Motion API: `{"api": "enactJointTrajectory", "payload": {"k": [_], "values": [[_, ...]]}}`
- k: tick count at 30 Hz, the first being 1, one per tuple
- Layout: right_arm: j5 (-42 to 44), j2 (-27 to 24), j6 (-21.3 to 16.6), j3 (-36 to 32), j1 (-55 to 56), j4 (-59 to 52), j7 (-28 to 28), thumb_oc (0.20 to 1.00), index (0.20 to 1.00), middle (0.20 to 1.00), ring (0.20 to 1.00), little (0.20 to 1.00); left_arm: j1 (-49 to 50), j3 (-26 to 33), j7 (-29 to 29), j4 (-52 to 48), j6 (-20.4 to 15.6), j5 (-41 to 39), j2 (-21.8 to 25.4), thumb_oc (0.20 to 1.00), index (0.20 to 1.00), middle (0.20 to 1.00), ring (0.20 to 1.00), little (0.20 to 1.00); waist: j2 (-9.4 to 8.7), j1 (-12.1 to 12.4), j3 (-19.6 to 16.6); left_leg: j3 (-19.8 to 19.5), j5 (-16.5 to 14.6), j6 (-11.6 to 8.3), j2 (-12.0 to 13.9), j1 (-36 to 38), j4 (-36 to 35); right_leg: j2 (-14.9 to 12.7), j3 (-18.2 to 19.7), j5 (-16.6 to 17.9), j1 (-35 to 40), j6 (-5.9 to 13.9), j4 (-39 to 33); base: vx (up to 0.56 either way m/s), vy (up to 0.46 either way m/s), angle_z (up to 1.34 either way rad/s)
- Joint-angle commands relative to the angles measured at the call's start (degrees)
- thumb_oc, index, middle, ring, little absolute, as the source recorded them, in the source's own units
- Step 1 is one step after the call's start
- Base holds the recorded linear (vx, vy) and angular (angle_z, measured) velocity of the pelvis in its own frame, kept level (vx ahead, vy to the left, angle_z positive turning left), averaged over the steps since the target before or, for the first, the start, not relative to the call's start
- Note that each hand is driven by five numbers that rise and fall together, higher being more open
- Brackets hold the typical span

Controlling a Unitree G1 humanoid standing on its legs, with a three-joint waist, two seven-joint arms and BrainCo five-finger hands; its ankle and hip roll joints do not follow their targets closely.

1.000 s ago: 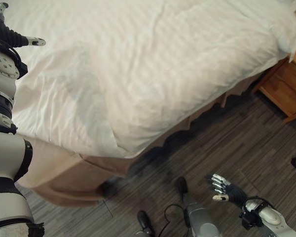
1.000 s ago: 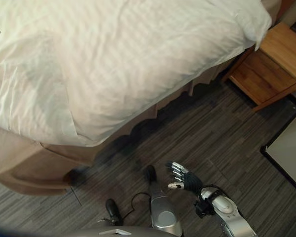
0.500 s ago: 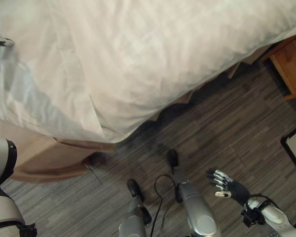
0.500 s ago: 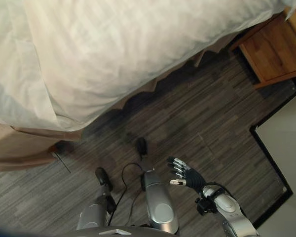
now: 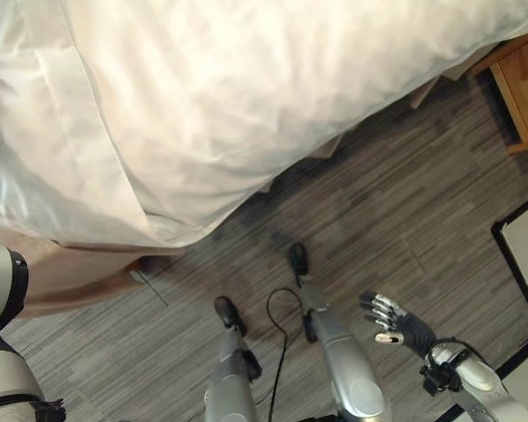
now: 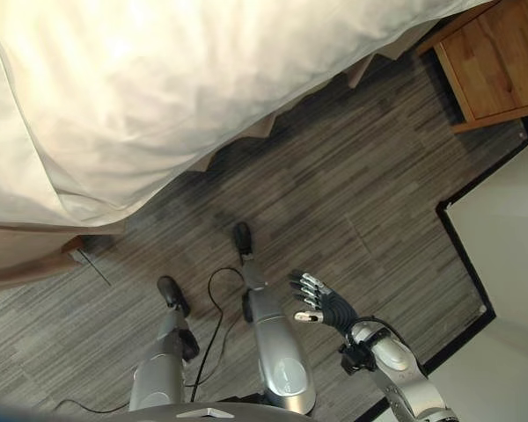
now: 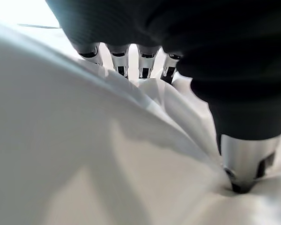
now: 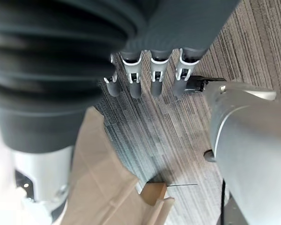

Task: Making the bed.

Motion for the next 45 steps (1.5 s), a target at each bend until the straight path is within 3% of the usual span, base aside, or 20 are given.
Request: {"api": "enactJointTrajectory", "payload": {"k": [1,7,12,13,14,16,19,22,23,24,27,29,31,32,34,35,37,38,39,45], "values": [[1.65,-0.63,-0.94,-0.39,-0.51,0.35,1.58,1.0,1.0,1.0,1.0,1.0,-0.53,-2.55,-0.74,-0.28,-0.92,3.89,3.58,0.2,0.2,0.2,0.2,0.2,1.28,-0.51,-0.37,-3.15,7.12,2.29,2.4,-3.91,0.29,-2.3,0.09,-5.1,5.44,7.33,1.25,-0.11,-0.015,0.01],[1.52,-1.41,-1.07,-0.11,-1.18,1.18,1.87,1.0,1.0,1.0,1.0,1.0,7.02,2.31,-0.71,-2.18,-1.55,4.53,4.26,0.2,0.2,0.2,0.2,0.2,1.88,0.81,-0.95,-3.9,6.38,2.53,1.81,-1.29,0.29,-2.74,-0.71,-5.67,8.44,7.32,1.21,0.0,0.0,0.0],[0.66,-1.5,-2.01,0.06,-2.47,2.27,0.95,1.0,1.0,1.0,1.0,1.0,20.83,12.81,-0.11,-5.51,-2.52,3.69,2.32,0.2,0.2,0.2,0.2,0.2,1.72,2.24,-1.47,-4.59,5.81,2.8,1.47,0.9,0.29,-3.05,-1.33,-6.07,10.92,7.26,1.13,0.0,-0.001,0.02],[-0.34,-1.1,-2.49,-0.36,-2.64,3.12,0.28,1.0,1.0,1.0,1.0,1.0,28.13,18.89,0.34,-8.22,-3.11,1.19,0.17,0.2,0.2,0.2,0.2,0.2,1.55,3.38,-1.46,-4.86,5.59,2.95,1.32,1.69,0.29,-3.31,-1.84,-6.27,11.98,7.22,1.11,-0.01,0.001,0.07],[-0.33,-1.46,-2.5,-0.14,-2.71,3.12,0.28,1.0,1.0,1.0,1.0,1.0,29.26,19.95,0.38,-8.64,-3.02,1.3,0.2,0.2,0.2,0.2,0.2,0.2,1.76,3.01,-1.5,-4.89,5.58,2.95,1.33,1.74,0.29,-3.3,-1.87,-6.27,12.05,7.22,1.1,-0.01,0.008,0.05],[-1.96,-0.56,-3.04,-1.56,-2.37,4.69,-0.85,1.0,1.0,1.0,1.0,1.0,44.82,32.75,0.24,-14.11,-4.69,-5.89,-3.96,0.2,0.2,0.2,0.2,0.2,1.87,4.61,-1.62,-5.74,5.12,3.24,0.92,3.06,0.29,-3.81,-2.63,-6.83,13.81,7.07,1.15,0.01,0.015,0.02],[-3.78,0.09,-3.65,-3.45,-1.11,5.2,-1.59,1.0,1.0,1.0,1.0,1.0,60.07,42.9,1.84,-23.52,-6.12,-10.32,-11.1,0.2,0.2,0.2,0.2,0.2,2.06,6.34,-2.0,-6.74,4.77,3.7,0.43,4.21,0.29,-4.21,-3.41,-7.6,15.56,6.78,1.43,0.02,0.034,0.19],[-5.42,-0.06,-4.07,-4.71,-0.21,5.62,-2.15,1.0,1.0,1.0,1.0,1.0,69.53,47.93,2.13,-26.89,-7.06,-13.45,-17.68,0.2,0.2,0.2,0.2,0.2,2.23,6.93,-2.62,-7.5,4.46,4.01,0.17,5.1,0.29,-4.61,-3.92,-8.17,16.88,6.63,1.67,0.03,0.044,0.31],[-6.44,-0.12,-4.27,-5.7,0.44,6.52,-2.48,1.0,1.0,1.0,1.0,1.0,73.19,49.95,1.6,-23.54,-7.84,-16.05,-20.7,0.2,0.2,0.2,0.2,0.2,2.32,7.66,-3.08,-8.03,4.4,4.27,-0.14,5.84,0.29,-4.88,-4.28,-8.57,18.02,6.57,1.82,0.03,0.062,0.2],[-6.43,-0.11,-4.28,-5.69,0.39,6.53,-2.48,1.0,1.0,1.0,1.0,1.0,73.13,49.95,1.58,-23.46,-7.91,-16.08,-20.67,0.2,0.2,0.2,0.2,0.2,2.29,7.6,-3.13,-8.07,4.61,4.28,-0.17,5.64,0.29,-4.91,-4.3,-8.4,17.85,6.54,1.79,0.03,0.075,0.15],[-8.85,-0.53,-5.34,-6.17,1.62,6.87,-3.32,1.0,1.0,1.0,1.0,1.0,76.58,56.57,-0.94,-10.01,-9.49,-27.8,-26.26,0.2,0.2,0.2,0.2,0.2,2.02,9.33,-4.46,-9.78,4.19,4.67,-0.86,6.83,0.29,-5.25,-5.48,-9.56,20.1,6.56,2.18,0.03,0.083,0.11],[-9.4,-0.52,-5.5,-5.97,1.46,7.1,-3.68,1.0,1.0,1.0,1.0,1.0,77.03,58.15,-1.24,-9.01,-9.91,-31.19,-27.7,0.2,0.2,0.2,0.2,0.2,1.8,9.61,-4.69,-10.18,4.4,4.73,-0.88,6.72,0.29,-5.34,-5.75,-9.53,20.1,6.55,2.28,0.0,0.03,0.04],[-10.15,-0.23,-5.63,-5.51,1.1,6.77,-4.64,1.0,1.0,1.0,1.0,1.0,77.73,64.15,-3.19,-6.29,-10.45,-44.04,-30.97,0.2,0.2,0.2,0.2,0.2,0.95,10.73,-4.95,-11.24,4.45,4.87,-0.98,6.91,0.29,-5.31,-6.47,-10.01,20.85,6.45,2.67,0.0,0.017,0.09],[-10.15,-0.23,-5.63,-5.5,1.09,6.78,-4.64,1.0,1.0,1.0,1.0,1.0,77.73,64.16,-3.2,-6.28,-10.45,-44.04,-30.96,0.2,0.2,0.2,0.2,0.2,0.94,10.71,-5.0,-11.25,4.48,4.87,-0.98,6.84,0.29,-5.31,-6.48,-9.99,20.8,6.45,2.67,0.0,0.022,0.14],[-10.32,0.32,-5.64,-5.29,1.47,5.59,-5.26,1.0,1.0,1.0,1.0,1.0,77.38,69.86,-4.16,-5.11,-11.63,-54.24,-32.17,0.2,0.2,0.2,0.2,0.2,-0.25,11.54,-5.21,-11.81,4.1,4.82,-0.88,7.17,0.41,-5.1,-6.88,-10.48,21.62,6.36,2.52,0.01,0.016,0.15],[-10.32,0.32,-5.62,-5.25,1.39,5.59,-5.28,1.0,1.0,1.0,1.0,1.0,77.39,69.91,-4.24,-5.1,-11.65,-54.35,-32.15,0.2,0.2,0.2,0.2,0.2,-0.3,11.47,-5.2,-11.83,4.44,4.86,-0.93,7.03,0.3,-5.14,-6.89,-10.25,21.46,6.33,2.5,0.0,0.002,0.12],[-10.94,1.44,-5.75,-3.9,1.3,5.97,-6.1,1.0,1.0,1.0,1.0,1.0,76.34,73.26,-4.34,-7.83,-14.99,-63.12,-33.71,0.2,0.2,0.2,0.2,0.2,-1.76,12.06,-5.48,-12.16,4.42,4.73,-0.83,6.75,0.29,-4.86,-7.09,-10.11,21.55,6.33,2.01,-0.01,-0.003,0.03],[-10.96,1.48,-5.76,-3.81,1.21,6.01,-6.14,1.0,1.0,1.0,1.0,1.0,76.39,73.3,-4.42,-7.83,-15.02,-63.24,-33.67,0.457,0.457,0.457,0.457,0.457,-1.83,12.02,-5.52,-12.15,4.46,4.73,-0.85,6.68,0.29,-4.87,-7.06,-10.05,21.49,6.33,1.97,0.0,0.0,0.0],[-11.2,2.02,-5.82,-3.09,1.38,5.7,-6.42,1.0,1.0,1.0,1.0,1.0,75.35,75.4,-4.9,-10.73,-17.7,-69.41,-34.42,1.0,1.0,1.0,1.0,1.0,-2.85,12.26,-5.73,-12.17,4.38,4.65,-0.71,6.61,0.29,-4.63,-7.01,-9.94,21.57,6.39,1.65,0.0,0.0,0.0],[-12.79,3.13,-6.04,-0.51,1.3,6.81,-6.81,1.0,1.0,1.0,1.0,1.0,73.42,77.42,-4.94,-13.45,-22.12,-77.43,-35.32,1.0,1.0,1.0,1.0,1.0,-4.74,12.22,-6.56,-12.01,4.19,4.52,-0.39,7.03,0.31,-4.23,-6.51,-9.87,21.89,6.47,1.42,0.01,-0.003,-0.01]]}}
